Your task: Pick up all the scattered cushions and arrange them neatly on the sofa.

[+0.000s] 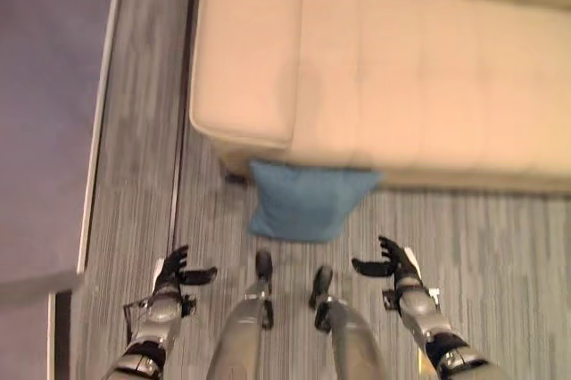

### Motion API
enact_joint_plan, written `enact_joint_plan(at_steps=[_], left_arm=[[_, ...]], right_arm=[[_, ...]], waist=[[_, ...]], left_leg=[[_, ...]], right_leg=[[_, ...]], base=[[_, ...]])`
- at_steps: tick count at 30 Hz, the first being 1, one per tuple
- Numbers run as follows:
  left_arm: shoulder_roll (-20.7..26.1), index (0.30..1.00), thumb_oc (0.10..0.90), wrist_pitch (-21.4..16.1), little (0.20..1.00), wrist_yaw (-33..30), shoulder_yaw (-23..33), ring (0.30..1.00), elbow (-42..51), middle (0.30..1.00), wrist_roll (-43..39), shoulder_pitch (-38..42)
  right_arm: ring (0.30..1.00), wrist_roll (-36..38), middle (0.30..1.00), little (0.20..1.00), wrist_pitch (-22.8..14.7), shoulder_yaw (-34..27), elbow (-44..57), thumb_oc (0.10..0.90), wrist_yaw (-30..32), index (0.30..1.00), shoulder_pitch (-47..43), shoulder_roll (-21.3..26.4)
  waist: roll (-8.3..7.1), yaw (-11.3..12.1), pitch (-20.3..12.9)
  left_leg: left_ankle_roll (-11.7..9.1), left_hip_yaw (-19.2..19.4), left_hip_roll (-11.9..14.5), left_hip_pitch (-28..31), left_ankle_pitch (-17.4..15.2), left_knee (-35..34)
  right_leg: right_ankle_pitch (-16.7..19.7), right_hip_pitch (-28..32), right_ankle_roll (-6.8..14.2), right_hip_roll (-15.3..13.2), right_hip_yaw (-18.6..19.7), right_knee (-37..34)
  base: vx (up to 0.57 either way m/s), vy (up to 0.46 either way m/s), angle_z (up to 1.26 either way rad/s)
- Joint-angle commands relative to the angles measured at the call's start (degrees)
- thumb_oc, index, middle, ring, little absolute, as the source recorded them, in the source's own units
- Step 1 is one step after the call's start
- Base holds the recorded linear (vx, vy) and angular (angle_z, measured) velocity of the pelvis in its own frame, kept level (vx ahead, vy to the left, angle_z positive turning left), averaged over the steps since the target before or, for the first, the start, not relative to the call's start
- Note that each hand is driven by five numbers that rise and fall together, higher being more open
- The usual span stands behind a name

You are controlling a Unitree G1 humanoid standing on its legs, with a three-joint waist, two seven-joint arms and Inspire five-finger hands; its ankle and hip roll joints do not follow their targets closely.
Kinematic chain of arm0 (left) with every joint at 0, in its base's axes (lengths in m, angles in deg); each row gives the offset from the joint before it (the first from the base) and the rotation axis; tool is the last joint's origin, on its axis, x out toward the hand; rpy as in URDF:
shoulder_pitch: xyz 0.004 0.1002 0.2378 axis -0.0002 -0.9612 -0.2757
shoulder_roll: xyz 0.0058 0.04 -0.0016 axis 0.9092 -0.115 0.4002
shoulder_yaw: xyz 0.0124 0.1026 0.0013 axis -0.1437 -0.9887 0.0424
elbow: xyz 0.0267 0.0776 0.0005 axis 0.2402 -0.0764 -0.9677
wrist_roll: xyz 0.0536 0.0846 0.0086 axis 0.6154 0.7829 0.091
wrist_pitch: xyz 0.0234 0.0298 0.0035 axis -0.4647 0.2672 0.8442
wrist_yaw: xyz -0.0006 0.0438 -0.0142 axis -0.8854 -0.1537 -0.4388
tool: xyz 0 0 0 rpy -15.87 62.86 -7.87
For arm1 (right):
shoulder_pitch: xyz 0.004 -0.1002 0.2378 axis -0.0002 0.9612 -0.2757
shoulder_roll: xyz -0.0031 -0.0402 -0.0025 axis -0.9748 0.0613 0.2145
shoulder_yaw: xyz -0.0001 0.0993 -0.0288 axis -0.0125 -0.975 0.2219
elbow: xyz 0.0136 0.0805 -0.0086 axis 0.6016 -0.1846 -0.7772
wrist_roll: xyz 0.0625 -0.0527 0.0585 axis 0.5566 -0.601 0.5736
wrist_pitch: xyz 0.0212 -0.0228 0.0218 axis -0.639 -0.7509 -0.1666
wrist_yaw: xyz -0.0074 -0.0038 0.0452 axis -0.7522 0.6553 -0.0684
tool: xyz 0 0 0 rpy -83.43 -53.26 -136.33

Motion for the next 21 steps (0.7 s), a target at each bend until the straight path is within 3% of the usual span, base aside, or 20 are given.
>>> enact_joint_plan(at_steps=[1, 4, 12, 18, 21], left_arm=[[-0.52, 0.9, 0.8, -4.37, 0.9, -4.29, -0.51, 0.9, -0.7, 0.9, -4.23, 0.34], [0.06, 0.9, 0.8, -5.37, 0.9, -5.94, -2.43, 0.9, 1.55, 0.9, -5.53, 7.05], [2.49, 0.9, 0.8, -7.12, 0.9, -8.81, -5.38, 0.9, 5.67, 0.9, -5.8, 18.65], [6.21, 0.9, 0.8, -7.6, 0.9, -10.09, -8.13, 0.9, 7.0, 0.9, -4.81, 28.25], [6.68, 0.9, 0.8, -7.68, 0.9, -9.73, -8.52, 0.9, 7.21, 0.9, -5.19, 29.5]], right_arm=[[0.9, 1.67, 0.9, 0.9, -4.38, -0.19, 4.89, 0.8, 7.44, 0.9, 1.78, 2.83], [0.9, 2.75, 0.9, 0.9, -6.32, -0.95, 7.67, 0.8, 11.65, 0.9, -3.44, 3.33], [0.9, 5.39, 0.9, 0.9, -8.94, -1.49, 7.02, 0.8, 16.28, 0.9, -14.16, 6.15], [0.9, 9.6, 0.9, 0.9, -11.26, -0.1, 5.06, 0.8, 16.45, 0.9, -23.82, 9.17], [0.9, 12.47, 0.9, 0.9, -12.02, 0.55, 4.49, 0.8, 14.43, 0.9, -25.69, 9.66]], waist=[[-0.64, -1.12, -5.93], [-0.11, -2.12, -4.53], [1.4, -3.35, -3.15], [2.39, -3.77, -3.8], [2.47, -3.74, -4.4]], left_leg=[[-2.03, -4.06, 0.58, -3.62, -8.64, 6.96], [-2.42, -4.31, 0.81, -12.12, -7.26, 8.42], [-3.2, -4.87, 0.71, -25.0, -5.61, 10.21], [-2.94, -5.35, 0.78, -36.85, -6.38, 15.5], [-2.77, -5.09, 0.9, -39.84, -6.94, 17.56]], right_leg=[[0.72, -1.14, 3.3, -0.88, 2.83, -4.73], [1.08, -9.72, 3.18, -1.34, 3.34, -2.98], [0.55, -23.81, 3.08, -1.99, 4.65, 1.97], [-0.99, -36.14, 2.92, -2.2, 6.66, 9.36], [-1.42, -39.13, 3.01, -2.28, 7.05, 11.32]], base=[[-0.15, -0.023, -0.04], [-0.13, -0.025, 0.0], [-0.07, 0.004, 0.05], [-0.01, 0.011, 0.06], [0.01, 0.013, 0.1]])
